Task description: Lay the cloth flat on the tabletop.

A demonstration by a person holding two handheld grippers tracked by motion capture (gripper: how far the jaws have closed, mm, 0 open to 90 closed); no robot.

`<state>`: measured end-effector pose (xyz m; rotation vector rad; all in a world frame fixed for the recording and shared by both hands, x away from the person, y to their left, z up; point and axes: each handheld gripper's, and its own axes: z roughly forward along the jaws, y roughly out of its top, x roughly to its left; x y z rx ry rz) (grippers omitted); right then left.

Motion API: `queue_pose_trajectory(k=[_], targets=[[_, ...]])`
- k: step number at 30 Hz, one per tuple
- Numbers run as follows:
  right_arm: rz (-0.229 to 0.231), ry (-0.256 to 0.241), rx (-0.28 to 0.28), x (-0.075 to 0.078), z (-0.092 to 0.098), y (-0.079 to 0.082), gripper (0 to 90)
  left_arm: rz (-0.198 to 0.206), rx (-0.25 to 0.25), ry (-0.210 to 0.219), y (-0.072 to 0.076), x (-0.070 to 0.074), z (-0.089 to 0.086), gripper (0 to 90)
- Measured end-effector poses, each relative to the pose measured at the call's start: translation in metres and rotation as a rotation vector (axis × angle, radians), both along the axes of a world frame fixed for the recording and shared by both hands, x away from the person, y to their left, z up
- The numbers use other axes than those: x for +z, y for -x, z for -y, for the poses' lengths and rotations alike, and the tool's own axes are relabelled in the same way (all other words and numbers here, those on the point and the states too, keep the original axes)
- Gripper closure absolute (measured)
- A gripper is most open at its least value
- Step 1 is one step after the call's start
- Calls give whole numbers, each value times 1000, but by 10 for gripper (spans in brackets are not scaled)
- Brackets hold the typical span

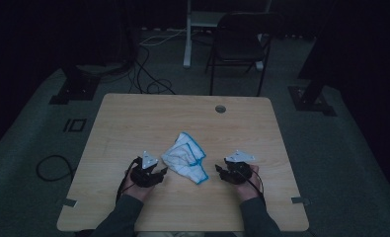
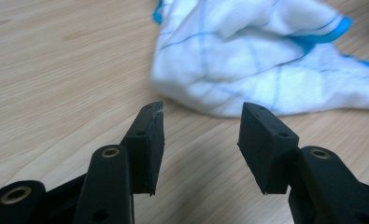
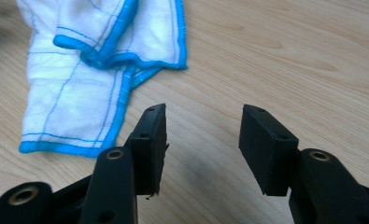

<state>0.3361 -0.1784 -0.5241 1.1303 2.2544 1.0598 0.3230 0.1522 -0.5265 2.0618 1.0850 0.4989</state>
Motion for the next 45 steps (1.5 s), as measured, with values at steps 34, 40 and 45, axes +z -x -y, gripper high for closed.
queue_pose_trajectory(k=[34, 40, 45], targets=[[2, 74, 144, 2, -57, -8, 538, -2, -181, 5, 22, -6, 62, 529], [21, 94, 193, 1, -73, -14, 679, 4, -202, -6, 25, -7, 66, 529], [43, 78, 206, 10, -77, -19, 857, 16, -218, -16, 24, -5, 74, 526]])
